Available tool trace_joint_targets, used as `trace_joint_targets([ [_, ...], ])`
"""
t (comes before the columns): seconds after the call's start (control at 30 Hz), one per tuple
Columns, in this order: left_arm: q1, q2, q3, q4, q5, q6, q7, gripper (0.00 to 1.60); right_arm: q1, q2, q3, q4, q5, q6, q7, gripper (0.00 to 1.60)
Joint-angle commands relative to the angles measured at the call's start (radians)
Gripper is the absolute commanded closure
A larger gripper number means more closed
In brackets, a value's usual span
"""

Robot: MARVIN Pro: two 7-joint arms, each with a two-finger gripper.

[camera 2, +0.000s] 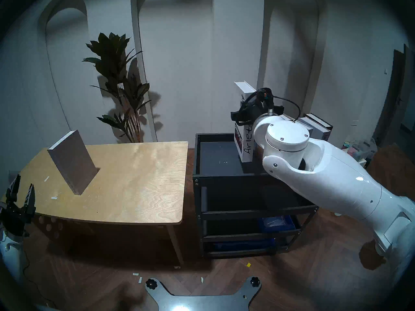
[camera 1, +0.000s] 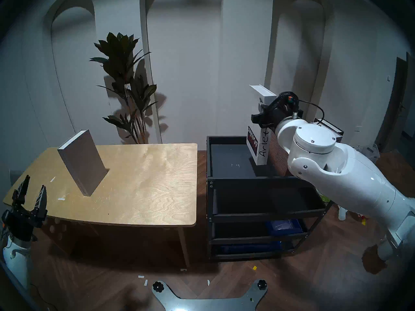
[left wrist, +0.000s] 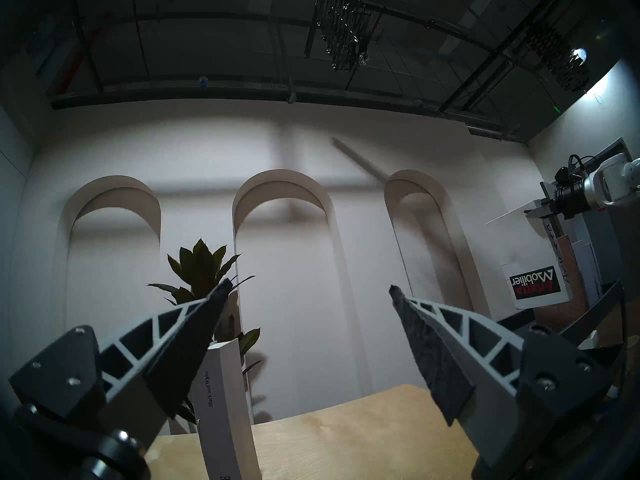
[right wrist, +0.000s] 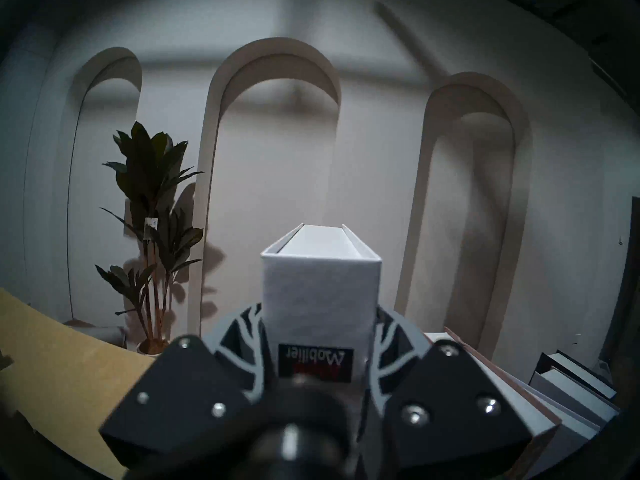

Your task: Move the books from the display table onto the shelf, standing them upright with spines facing out and tallest at one end

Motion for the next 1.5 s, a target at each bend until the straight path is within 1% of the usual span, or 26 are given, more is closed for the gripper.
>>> trace_joint_targets([
  [0.0, 0.005, 0.007, -0.015, -0.011, 0.001, 0.002, 0.003, 0.00, -0.022, 0.016, 0.010, 0.062, -0.053, -0.123, 0.076, 1.60],
  [0.07, 0.006, 0.008, -0.015, -0.011, 0.001, 0.002, 0.004, 0.00, 0.000, -0.009, 0.005, 0.099, -0.051, -0.127, 0.115, 1.60],
  [0.23, 0.006, 0.008, -0.014, -0.010, 0.000, 0.001, 0.003, 0.00, 0.064, -0.074, -0.005, 0.177, -0.049, -0.088, 0.182, 1.60],
  [0.37, 0.006, 0.008, -0.013, -0.010, -0.001, 0.001, 0.003, 0.00, 0.095, -0.106, -0.015, 0.218, -0.058, -0.069, 0.222, 1.60],
  [0.5, 0.007, 0.009, -0.014, -0.011, -0.001, 0.001, 0.004, 0.00, 0.101, -0.121, -0.029, 0.235, -0.063, -0.061, 0.254, 1.60],
  [0.67, 0.008, 0.009, -0.014, -0.012, 0.000, 0.001, 0.006, 0.00, 0.067, -0.095, -0.023, 0.212, -0.047, -0.070, 0.252, 1.60],
  [0.8, 0.009, 0.009, -0.014, -0.012, 0.000, 0.001, 0.006, 0.00, 0.028, -0.054, -0.007, 0.165, -0.025, -0.080, 0.227, 1.60],
  [0.93, 0.008, 0.009, -0.014, -0.012, -0.001, 0.001, 0.006, 0.00, -0.011, 0.003, 0.007, 0.109, -0.008, -0.091, 0.200, 1.60],
  [1.07, 0.009, 0.009, -0.014, -0.012, -0.001, 0.000, 0.006, 0.00, -0.042, 0.039, 0.019, 0.099, 0.013, -0.108, 0.175, 1.60],
  [1.2, 0.009, 0.009, -0.014, -0.013, -0.001, 0.000, 0.007, 0.00, -0.046, 0.031, 0.017, 0.129, 0.011, -0.132, 0.176, 1.60],
  [1.37, 0.009, 0.010, -0.013, -0.012, -0.001, 0.000, 0.006, 0.00, 0.003, -0.016, 0.013, 0.191, -0.014, -0.130, 0.199, 1.60],
  [1.47, 0.009, 0.010, -0.013, -0.012, -0.001, 0.000, 0.006, 0.00, 0.012, -0.024, 0.014, 0.204, -0.013, -0.130, 0.207, 1.60],
])
